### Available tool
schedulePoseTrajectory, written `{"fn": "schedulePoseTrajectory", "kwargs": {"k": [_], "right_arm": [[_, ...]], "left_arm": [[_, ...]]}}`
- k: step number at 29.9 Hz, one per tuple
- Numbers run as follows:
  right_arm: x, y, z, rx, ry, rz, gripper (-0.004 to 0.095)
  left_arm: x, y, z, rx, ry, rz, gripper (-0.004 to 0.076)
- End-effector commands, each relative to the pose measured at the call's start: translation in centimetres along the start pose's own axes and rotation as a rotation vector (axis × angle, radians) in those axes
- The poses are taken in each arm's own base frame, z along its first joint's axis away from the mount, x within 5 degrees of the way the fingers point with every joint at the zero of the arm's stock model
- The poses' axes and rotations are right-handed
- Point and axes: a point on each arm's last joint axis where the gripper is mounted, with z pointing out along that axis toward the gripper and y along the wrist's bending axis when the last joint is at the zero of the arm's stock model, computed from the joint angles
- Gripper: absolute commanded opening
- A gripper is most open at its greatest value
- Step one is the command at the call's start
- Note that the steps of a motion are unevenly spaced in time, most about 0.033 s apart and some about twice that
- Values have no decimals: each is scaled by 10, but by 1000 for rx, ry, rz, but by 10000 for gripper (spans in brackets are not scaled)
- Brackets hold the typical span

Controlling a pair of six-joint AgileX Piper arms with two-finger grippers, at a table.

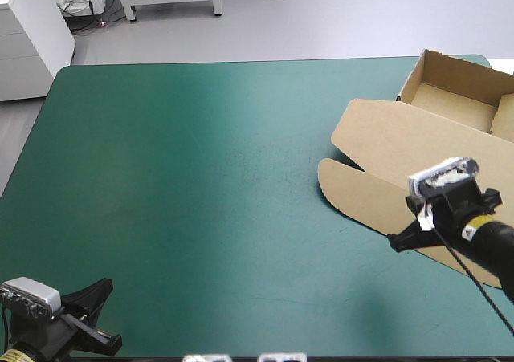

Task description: Fold the box

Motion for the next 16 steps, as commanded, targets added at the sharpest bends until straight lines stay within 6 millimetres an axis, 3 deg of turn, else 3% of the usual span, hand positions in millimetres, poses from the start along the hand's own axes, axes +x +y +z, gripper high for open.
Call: {"fn": "schedulePoseTrajectory", "kwargs": {"k": [1,9,16], "right_arm": [[19,2,-16,68,-137,-6,-2],[88,12,-25,137,-153,33,-2],[121,19,-36,138,-145,70,-3]], "left_arm": [[-13,-1,-3,8,-78,-6,-10],[-13,-1,-3,8,-78,-6,-10],[-13,-1,-3,8,-78,-6,-10]]}}
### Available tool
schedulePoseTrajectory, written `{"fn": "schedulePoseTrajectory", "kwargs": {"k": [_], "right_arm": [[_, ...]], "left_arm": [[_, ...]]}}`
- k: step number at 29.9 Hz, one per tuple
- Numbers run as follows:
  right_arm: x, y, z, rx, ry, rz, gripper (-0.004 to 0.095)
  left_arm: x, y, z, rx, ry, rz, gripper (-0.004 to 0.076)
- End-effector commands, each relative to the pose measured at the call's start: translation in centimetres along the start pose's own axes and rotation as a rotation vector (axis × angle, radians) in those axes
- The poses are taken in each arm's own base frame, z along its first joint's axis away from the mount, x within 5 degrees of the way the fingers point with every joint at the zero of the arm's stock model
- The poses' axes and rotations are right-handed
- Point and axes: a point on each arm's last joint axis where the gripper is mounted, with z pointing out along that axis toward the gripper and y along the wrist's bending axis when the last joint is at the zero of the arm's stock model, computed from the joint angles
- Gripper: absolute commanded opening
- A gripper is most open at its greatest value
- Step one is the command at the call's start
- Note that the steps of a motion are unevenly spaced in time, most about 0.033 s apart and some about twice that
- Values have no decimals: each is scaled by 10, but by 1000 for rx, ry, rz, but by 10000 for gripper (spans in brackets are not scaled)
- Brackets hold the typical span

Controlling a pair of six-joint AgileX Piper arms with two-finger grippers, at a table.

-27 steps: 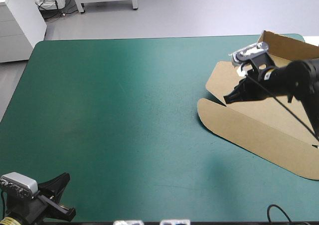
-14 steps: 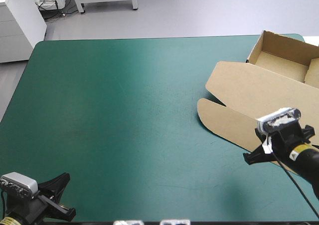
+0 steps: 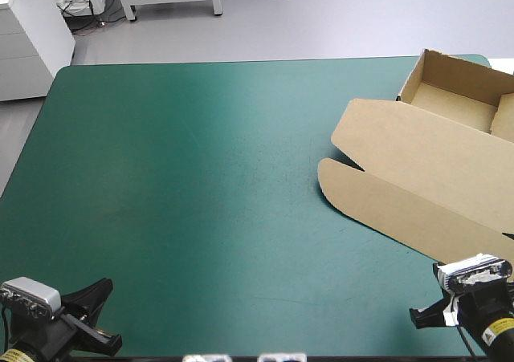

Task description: Fold the box

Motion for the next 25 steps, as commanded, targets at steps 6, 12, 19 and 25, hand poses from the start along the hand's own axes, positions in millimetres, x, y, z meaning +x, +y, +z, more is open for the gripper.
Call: {"fn": "schedulePoseTrajectory", "kwargs": {"k": [6,12,19,25], "right_arm": [[-2,-1,-15,22,-111,8,-4],[-2,-1,-15,22,-111,6,-4],[-2,-1,-15,22,-111,6,-4],[-2,-1,-15,17,-113,8,-4]], "left_arm": [[-13,-1,-3,8,-78,4,-10],[-13,-1,-3,8,-78,2,-10],[-13,-1,-3,8,-78,2,-10],[-13,-1,-3,8,-78,2,-10]]}}
